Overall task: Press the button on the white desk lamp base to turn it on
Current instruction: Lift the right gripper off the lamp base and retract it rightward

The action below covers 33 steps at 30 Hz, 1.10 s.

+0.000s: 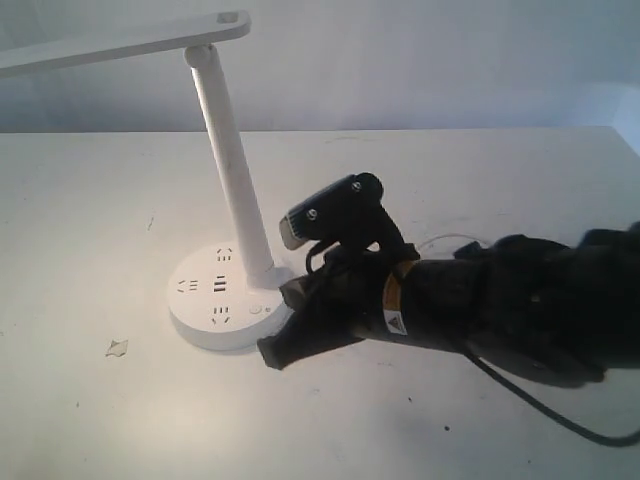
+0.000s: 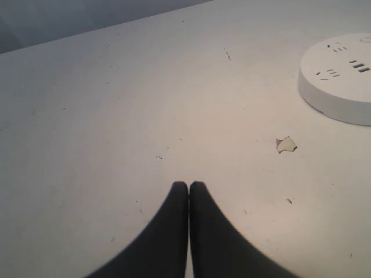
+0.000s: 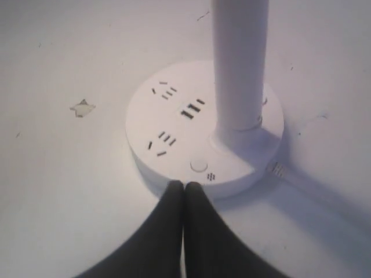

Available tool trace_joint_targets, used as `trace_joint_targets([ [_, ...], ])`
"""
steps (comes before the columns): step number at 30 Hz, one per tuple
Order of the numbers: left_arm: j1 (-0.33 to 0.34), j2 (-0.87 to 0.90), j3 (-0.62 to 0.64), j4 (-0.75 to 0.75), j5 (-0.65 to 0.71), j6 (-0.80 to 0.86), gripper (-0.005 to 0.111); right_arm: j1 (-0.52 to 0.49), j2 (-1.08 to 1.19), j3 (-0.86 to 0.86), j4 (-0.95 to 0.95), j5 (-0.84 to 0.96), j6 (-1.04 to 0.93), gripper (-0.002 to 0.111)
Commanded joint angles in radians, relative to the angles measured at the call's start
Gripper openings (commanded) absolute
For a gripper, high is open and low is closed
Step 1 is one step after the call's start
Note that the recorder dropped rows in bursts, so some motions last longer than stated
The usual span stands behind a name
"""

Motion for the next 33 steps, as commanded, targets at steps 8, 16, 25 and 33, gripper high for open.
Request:
trace_joint_targets([
  [8,0.006,-0.005,0.003,-0.006,-0.005,-0.001,0.0,-0.005,-0.323,0.259,0.44,-0.066,-0.388,0.0],
  [16,0.006,-0.005,0.003,-0.006,-0.005,-0.001,0.0,-0.005,-0.73,0.573,0.833,-0.197,-0.667,0.0],
  [25,0.006,-0.005,0.003,-0.006,-0.005,-0.001,0.0,-0.005,-1.043,0.643,0.839,-0.07,-0.69,0.0],
  [33,0.006,-0.005,0.003,-0.006,-0.005,-0.001,0.0,-0.005,-1.061,0.643,0.839,-0.068,-0.704,0.0],
])
